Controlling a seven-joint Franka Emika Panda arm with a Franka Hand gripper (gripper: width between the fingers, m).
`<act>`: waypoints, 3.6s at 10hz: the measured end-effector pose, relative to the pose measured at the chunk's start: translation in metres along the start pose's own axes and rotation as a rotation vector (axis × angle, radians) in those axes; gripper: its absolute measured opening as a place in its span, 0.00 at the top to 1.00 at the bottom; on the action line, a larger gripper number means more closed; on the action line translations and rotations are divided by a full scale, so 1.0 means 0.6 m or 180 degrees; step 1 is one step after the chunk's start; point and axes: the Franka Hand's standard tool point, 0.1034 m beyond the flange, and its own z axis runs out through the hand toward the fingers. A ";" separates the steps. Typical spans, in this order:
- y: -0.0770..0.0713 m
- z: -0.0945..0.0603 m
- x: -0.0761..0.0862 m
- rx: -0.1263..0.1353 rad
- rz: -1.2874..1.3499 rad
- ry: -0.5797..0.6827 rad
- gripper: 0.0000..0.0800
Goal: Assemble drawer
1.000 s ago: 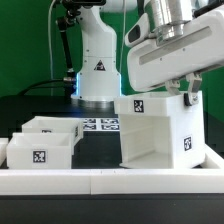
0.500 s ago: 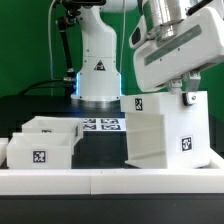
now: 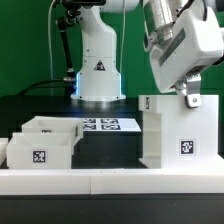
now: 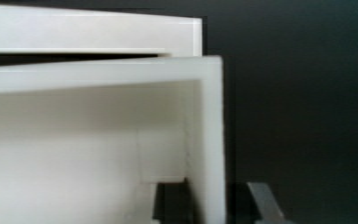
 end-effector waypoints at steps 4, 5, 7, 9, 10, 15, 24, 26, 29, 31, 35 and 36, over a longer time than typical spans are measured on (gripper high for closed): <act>-0.004 0.000 0.003 0.0043 -0.0211 0.0019 0.86; -0.004 0.000 0.003 0.0042 -0.0222 0.0019 0.67; -0.005 0.000 0.002 0.0040 -0.0327 0.0016 0.44; -0.010 -0.006 0.003 0.0063 -0.0579 0.0017 0.24; -0.019 -0.019 0.004 0.0103 -0.0771 0.0020 0.20; -0.031 -0.074 0.010 0.0214 -0.1173 0.0030 0.19; -0.016 -0.072 0.049 -0.0036 -0.4009 0.0153 0.19; -0.014 -0.074 0.058 -0.0068 -0.4492 0.0170 0.19; 0.016 -0.093 0.177 -0.0257 -0.5122 0.0323 0.19; 0.036 -0.091 0.214 -0.0439 -0.5104 -0.0006 0.19; 0.046 -0.091 0.203 -0.0883 -0.4890 -0.0819 0.19; 0.045 -0.090 0.205 -0.1007 -0.4892 -0.1005 0.19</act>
Offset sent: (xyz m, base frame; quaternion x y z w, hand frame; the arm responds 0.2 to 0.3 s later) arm 0.0000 0.0000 0.0000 0.0000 0.0000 0.0000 1.0000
